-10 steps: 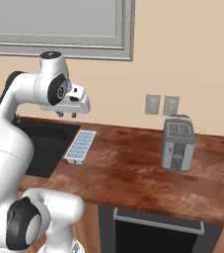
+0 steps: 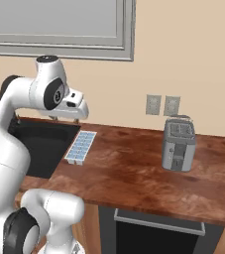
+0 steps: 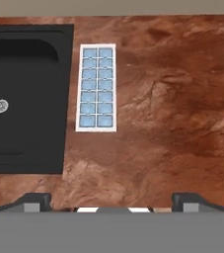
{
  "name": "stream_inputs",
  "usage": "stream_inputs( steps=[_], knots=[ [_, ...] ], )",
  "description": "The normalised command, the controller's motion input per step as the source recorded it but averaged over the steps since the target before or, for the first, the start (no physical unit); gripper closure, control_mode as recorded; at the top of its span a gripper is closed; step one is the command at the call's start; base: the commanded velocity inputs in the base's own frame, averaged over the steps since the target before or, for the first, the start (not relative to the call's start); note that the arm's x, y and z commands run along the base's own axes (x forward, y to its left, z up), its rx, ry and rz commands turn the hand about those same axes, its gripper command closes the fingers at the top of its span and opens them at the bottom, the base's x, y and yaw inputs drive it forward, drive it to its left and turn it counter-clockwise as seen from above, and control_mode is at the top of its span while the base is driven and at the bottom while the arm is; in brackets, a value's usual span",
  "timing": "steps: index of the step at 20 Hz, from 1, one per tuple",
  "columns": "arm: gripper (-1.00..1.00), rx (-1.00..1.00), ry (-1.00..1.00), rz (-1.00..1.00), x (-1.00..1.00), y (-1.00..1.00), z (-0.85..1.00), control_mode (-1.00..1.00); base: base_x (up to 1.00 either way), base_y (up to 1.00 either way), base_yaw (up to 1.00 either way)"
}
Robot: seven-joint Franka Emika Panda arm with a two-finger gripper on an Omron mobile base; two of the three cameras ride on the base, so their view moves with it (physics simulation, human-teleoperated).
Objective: The ice cube tray has been filled with water. Take the tray and place it in the freezer to make ice. Close the freezer door after placing the tray.
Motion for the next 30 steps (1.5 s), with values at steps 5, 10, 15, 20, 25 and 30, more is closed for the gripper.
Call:
stream_inputs(
  steps=[5,10,15,20,25,30],
  knots=[
    [-1.0,0.0,0.0,-0.11,-0.41,0.0,-0.37,-1.0,0.0,0.0,0.0],
    [-1.0,0.04,-0.02,-0.15,-0.29,0.0,-0.33,-1.0,0.0,0.0,0.0],
    [-1.0,0.15,-0.01,-0.16,-0.23,0.0,-0.36,-1.0,0.0,0.0,0.0],
    [-1.0,0.16,-0.02,-0.16,-0.16,0.0,-0.29,-1.0,0.0,0.0,0.0],
    [-1.0,0.12,0.0,-0.14,-0.04,0.0,-0.13,-1.0,0.0,0.0,0.0],
    [-1.0,0.07,0.0,-0.08,0.03,0.0,0.0,-1.0,0.0,0.0,0.0]
  ],
)
